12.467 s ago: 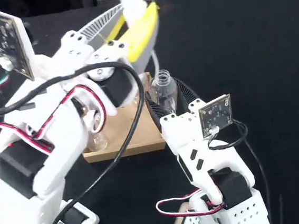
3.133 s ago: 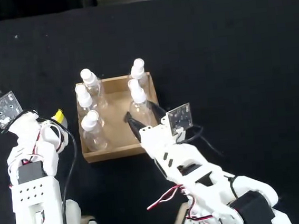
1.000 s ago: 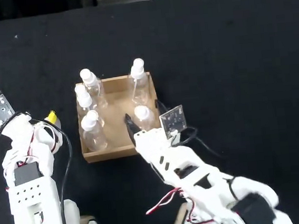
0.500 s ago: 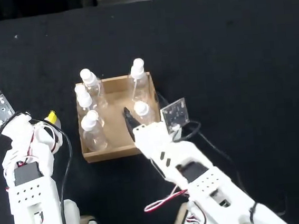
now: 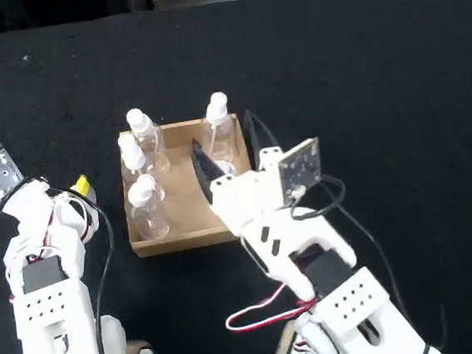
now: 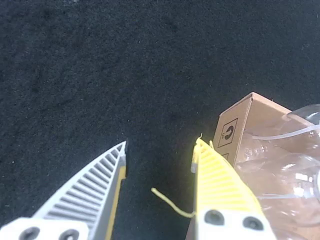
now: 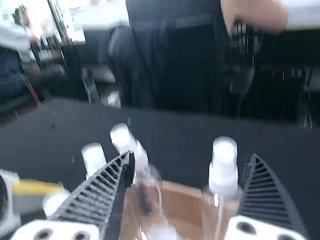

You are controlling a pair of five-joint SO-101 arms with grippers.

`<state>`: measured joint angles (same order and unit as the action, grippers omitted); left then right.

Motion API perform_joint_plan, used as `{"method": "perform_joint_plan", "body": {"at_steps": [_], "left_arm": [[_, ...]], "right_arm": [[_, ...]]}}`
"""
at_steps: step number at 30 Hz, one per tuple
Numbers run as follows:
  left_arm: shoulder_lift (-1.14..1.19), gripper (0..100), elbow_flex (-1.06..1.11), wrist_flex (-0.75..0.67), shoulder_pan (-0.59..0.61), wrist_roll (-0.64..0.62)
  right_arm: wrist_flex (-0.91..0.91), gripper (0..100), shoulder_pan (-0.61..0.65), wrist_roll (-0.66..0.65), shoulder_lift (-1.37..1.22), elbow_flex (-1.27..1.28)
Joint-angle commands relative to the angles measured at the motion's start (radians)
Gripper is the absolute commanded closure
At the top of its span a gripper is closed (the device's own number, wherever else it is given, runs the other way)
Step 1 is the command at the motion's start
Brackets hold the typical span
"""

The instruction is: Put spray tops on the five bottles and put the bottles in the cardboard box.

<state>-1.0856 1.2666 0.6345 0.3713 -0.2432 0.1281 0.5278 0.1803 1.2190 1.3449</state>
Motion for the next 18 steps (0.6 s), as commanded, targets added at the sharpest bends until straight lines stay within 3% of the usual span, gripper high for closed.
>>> {"method": "perform_joint_plan", "body": {"at_steps": [1,6,9,11,14,18], "left_arm": [[-0.009,81,-0.019,-0.028,0.012,-0.006],[-0.009,85,0.054,-0.166,0.018,-0.003],[-0.009,98,0.093,-0.250,0.016,0.005],[-0.009,95,0.105,-0.261,0.016,0.003],[-0.009,97,0.105,-0.261,0.016,0.003],[-0.009,97,0.104,-0.261,0.018,0.020]], "right_arm": [[0.052,69.8,-0.031,0.005,0.036,-0.165],[0.078,73.0,-0.250,0.005,0.045,-0.200],[0.077,87.4,-0.407,0.005,0.047,-0.189],[0.074,99.4,-0.493,0.005,0.047,-0.177],[0.080,94.6,-0.583,0.005,0.048,-0.125],[0.081,98.5,-0.658,0.000,0.048,-0.025]]}}
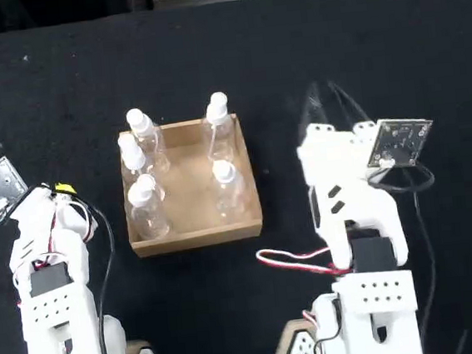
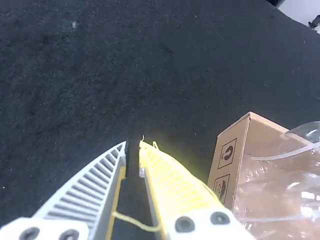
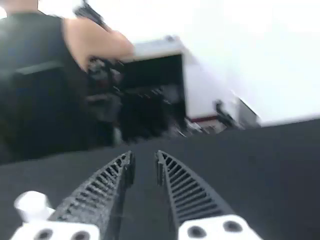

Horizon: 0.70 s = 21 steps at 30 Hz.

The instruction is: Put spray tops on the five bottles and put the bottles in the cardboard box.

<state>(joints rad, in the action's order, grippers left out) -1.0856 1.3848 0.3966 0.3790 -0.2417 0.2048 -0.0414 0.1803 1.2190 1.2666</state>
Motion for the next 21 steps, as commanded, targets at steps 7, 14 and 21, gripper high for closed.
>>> {"method": "perform_joint_plan", "body": {"at_steps": [7,14,21], "left_arm": [[-0.020,97,-0.056,0.106,0.005,0.209],[-0.020,97,-0.116,0.373,0.101,0.476],[-0.069,97,-0.036,0.446,0.182,0.511]], "right_arm": [[0.230,98.7,-0.140,-0.009,0.050,0.093],[0.474,98.8,-0.137,-0.180,0.050,0.068],[0.640,98.8,-0.137,-0.176,0.050,0.130]]}}
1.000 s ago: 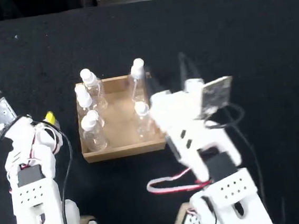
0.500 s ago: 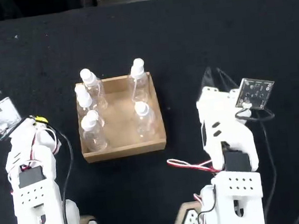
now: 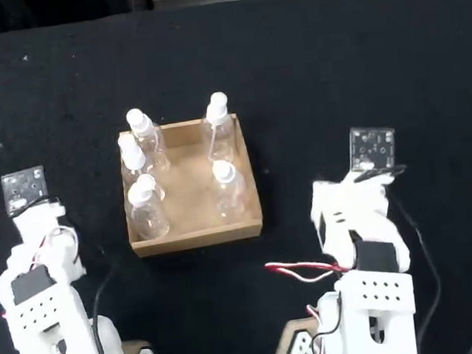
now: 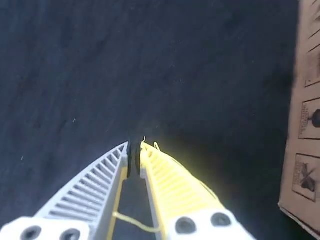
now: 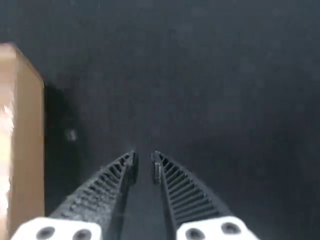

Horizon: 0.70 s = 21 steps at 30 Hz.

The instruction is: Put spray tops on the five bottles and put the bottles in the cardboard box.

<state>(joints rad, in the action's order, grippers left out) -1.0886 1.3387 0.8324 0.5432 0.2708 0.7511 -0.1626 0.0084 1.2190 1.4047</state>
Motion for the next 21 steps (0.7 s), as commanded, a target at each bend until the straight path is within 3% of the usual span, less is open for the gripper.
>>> {"method": "perform_joint_plan", "body": {"at_steps": [1,7,13,21], "left_arm": [[-0.100,97,0.039,0.011,0.012,-0.012],[-0.414,97,0.162,0.126,-0.065,-0.031],[-0.700,97,0.228,0.315,-0.114,-0.031],[-0.733,97,0.271,0.328,-0.162,-0.031]], "right_arm": [[0.112,98.8,-0.020,-0.005,0.050,-0.008],[0.143,98.8,-0.029,0.141,0.050,0.001],[0.118,98.8,0.005,0.071,0.050,0.081],[0.106,98.8,0.063,0.060,0.050,0.131]]}}
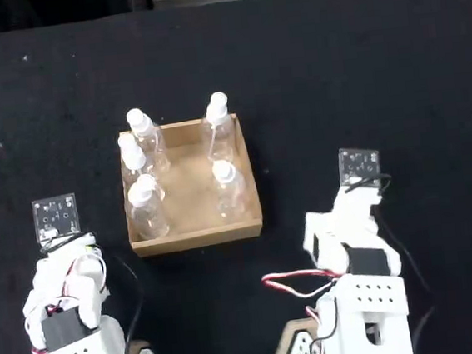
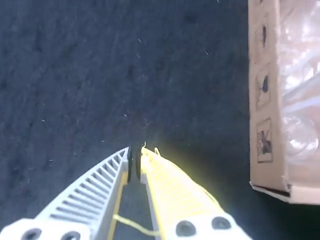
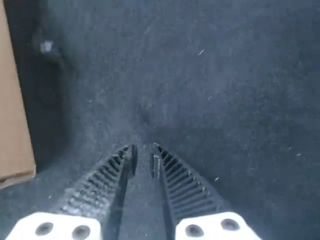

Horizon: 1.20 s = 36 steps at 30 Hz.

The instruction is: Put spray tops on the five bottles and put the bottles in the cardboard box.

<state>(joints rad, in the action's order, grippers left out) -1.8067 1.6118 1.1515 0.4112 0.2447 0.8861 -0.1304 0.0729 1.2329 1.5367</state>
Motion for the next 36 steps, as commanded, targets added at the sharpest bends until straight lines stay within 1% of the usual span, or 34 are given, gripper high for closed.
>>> {"method": "perform_joint_plan", "body": {"at_steps": [1,6,13,15,24,28,30,33,36], "left_arm": [[-0.017,97,0.008,0.009,-0.030,-0.005],[-0.015,97,0.091,0.023,-0.018,-0.006],[-0.017,97,0.088,0.124,0.056,-0.008],[-0.017,97,0.088,0.123,0.068,-0.008],[-0.017,97,0.088,0.123,0.070,-0.008],[-0.020,97,0.088,0.123,0.044,-0.008],[-0.020,97,0.088,0.123,0.013,-0.009],[-0.020,97,0.088,0.124,-0.028,-0.009],[-0.020,97,0.088,0.124,-0.047,-0.009]], "right_arm": [[-0.029,98.8,0.031,-0.003,0.036,0.005],[-0.029,98.7,0.032,-0.002,0.036,0.074],[-0.028,98.7,0.031,-0.005,0.035,0.073],[-0.028,98.7,0.031,-0.005,0.035,0.073],[-0.028,98.7,0.034,-0.006,0.035,0.073],[-0.028,98.7,0.037,-0.006,0.039,0.074],[-0.028,98.7,0.043,-0.003,0.090,0.094],[-0.029,98.7,0.071,-0.006,0.232,0.145],[0.002,98.7,0.046,-0.006,0.357,0.159]]}}
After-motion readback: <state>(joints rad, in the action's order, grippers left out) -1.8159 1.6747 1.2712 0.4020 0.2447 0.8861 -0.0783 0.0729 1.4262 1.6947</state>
